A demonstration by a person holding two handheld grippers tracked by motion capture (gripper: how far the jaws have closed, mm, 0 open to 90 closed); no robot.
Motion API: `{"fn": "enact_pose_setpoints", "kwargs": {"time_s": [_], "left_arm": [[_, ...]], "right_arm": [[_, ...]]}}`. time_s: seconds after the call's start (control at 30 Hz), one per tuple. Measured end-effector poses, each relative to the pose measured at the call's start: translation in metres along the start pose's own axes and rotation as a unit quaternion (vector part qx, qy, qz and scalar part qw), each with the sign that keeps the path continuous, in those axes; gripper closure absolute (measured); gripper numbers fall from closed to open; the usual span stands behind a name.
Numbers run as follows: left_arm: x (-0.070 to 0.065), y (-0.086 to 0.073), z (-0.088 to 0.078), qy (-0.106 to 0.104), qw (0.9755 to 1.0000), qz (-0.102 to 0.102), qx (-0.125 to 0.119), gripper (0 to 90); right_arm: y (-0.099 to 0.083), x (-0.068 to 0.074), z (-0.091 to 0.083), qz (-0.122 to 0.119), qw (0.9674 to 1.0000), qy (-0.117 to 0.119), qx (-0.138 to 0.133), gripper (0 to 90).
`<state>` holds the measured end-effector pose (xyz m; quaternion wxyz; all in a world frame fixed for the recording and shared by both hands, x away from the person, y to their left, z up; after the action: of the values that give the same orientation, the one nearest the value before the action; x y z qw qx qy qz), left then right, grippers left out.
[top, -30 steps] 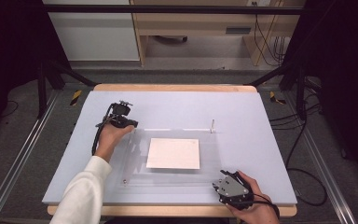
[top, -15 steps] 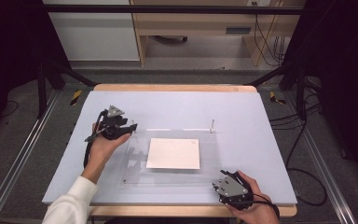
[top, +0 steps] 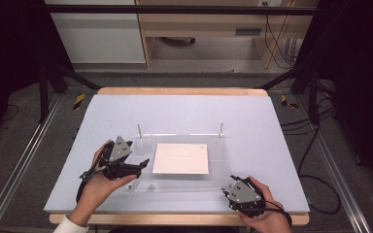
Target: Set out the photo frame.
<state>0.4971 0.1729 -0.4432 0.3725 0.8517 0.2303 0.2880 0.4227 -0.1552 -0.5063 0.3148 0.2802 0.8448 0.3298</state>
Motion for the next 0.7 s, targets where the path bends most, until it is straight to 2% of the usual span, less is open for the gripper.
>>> {"fn": "enact_pose_setpoints", "kwargs": {"time_s": [0.1,0.17,0.27,0.37,0.4,0.43,0.53,0.57,0.6,0.63,0.7], "left_arm": [[-0.014,-0.001,-0.005,-0.008,0.9997,0.023,-0.006,12.1],[-0.023,-0.001,-0.009,-0.021,0.9990,0.037,-0.012,11.1],[-0.040,-0.006,-0.016,-0.023,0.9977,0.062,-0.013,11.2],[-0.054,-0.017,-0.025,-0.032,0.9938,0.105,0.014,14.0],[-0.061,-0.024,-0.028,-0.020,0.9911,0.131,0.017,14.8],[-0.061,-0.024,-0.028,-0.020,0.9911,0.131,0.017,14.8],[-0.067,-0.032,-0.029,-0.024,0.9871,0.156,0.027,15.2],[-0.068,-0.035,-0.028,-0.024,0.9855,0.165,0.032,15.2],[-0.070,-0.039,-0.027,-0.028,0.9821,0.181,0.043,20.0],[-0.070,-0.039,-0.027,-0.028,0.9821,0.181,0.043,24.0],[-0.072,-0.040,-0.025,-0.029,0.9801,0.191,0.044,25.4]], "right_arm": [[0.000,0.000,0.000,-0.001,1.0000,-0.001,0.001,47.8],[0.000,0.000,0.000,-0.001,1.0000,-0.001,0.001,47.8],[0.001,-0.001,-0.001,0.005,1.0000,-0.002,-0.003,48.3],[0.002,-0.001,-0.002,0.006,1.0000,-0.003,-0.005,48.4],[0.002,-0.002,-0.002,0.009,0.9999,-0.002,-0.007,48.5],[0.002,-0.002,-0.002,0.009,0.9999,-0.002,-0.007,48.5],[0.002,-0.002,-0.002,0.013,0.9999,-0.003,-0.003,48.5],[0.002,-0.002,-0.002,0.013,0.9999,-0.003,-0.003,48.5],[0.003,-0.002,-0.003,0.016,0.9999,-0.003,-0.004,48.6],[0.004,-0.002,-0.003,0.018,0.9998,-0.004,-0.005,48.7],[0.004,-0.002,-0.004,0.022,0.9997,-0.005,-0.007,48.7]]}}
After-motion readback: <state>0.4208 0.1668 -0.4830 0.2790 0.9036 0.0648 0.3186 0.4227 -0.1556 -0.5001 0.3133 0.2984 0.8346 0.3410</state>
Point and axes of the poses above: each handheld gripper's, and its own axes: z roughly forward along the jaws, y roughly out of its top, x roughly to its left, the point moved 7 cm from there along z, roughly forward along the jaws, and after that the axes turned 8 degrees about z, right-handed, at the moved point
